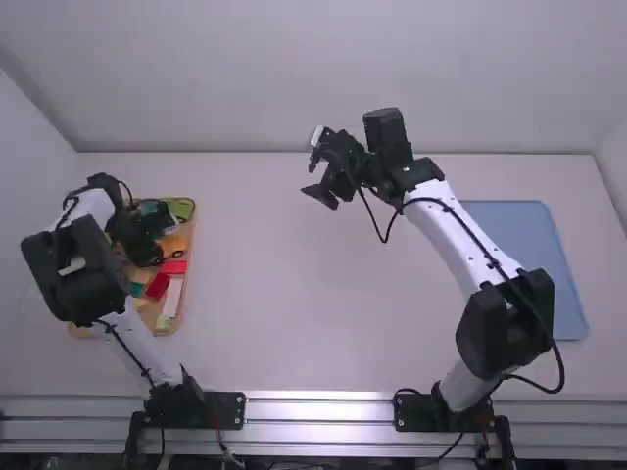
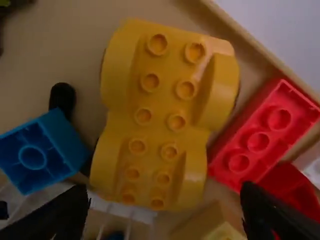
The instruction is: Assemble lego blocks to make yellow taxi
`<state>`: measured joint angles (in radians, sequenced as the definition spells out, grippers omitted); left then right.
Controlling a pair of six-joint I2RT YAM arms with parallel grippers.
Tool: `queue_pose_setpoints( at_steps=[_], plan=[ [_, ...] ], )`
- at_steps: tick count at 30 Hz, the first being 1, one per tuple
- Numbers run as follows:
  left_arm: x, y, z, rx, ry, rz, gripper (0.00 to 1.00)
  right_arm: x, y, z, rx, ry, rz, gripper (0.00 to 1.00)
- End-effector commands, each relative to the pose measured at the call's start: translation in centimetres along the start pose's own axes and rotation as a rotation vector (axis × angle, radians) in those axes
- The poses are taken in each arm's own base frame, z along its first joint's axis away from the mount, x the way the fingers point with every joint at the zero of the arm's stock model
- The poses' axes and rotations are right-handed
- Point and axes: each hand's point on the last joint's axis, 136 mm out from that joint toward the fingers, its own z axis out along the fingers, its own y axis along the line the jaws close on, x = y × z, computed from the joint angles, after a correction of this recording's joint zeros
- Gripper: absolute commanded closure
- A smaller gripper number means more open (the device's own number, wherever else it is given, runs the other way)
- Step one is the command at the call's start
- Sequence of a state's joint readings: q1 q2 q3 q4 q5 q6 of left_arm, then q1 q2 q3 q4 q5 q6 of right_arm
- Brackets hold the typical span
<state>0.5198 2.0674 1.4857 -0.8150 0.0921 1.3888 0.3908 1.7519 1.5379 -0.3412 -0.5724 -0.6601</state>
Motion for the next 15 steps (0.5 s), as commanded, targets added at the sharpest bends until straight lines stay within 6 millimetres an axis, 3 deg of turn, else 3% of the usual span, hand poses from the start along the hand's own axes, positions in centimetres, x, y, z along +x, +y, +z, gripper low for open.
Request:
queue_pose_setpoints(
  at_steps=[1, 5, 15],
  plan=[
    [-0.25, -0.35, 0.77, 0.006, 0.0, 0.024, 0.18, -0.9, -0.46, -0.08, 0.006, -0.017, -0.007, 0.01],
    [-0.4, 0.5, 1.03, -0.033, -0.007, 0.028, 0.17, -1.05, -0.12, 0.08, -0.002, -0.018, -0.009, 0.01],
    [-0.24, 0.3, 1.1, -0.025, 0.0, 0.06, 0.2, -1.24, 0.18, 0.23, -0.009, -0.02, -0.012, 0.01]
  ],
)
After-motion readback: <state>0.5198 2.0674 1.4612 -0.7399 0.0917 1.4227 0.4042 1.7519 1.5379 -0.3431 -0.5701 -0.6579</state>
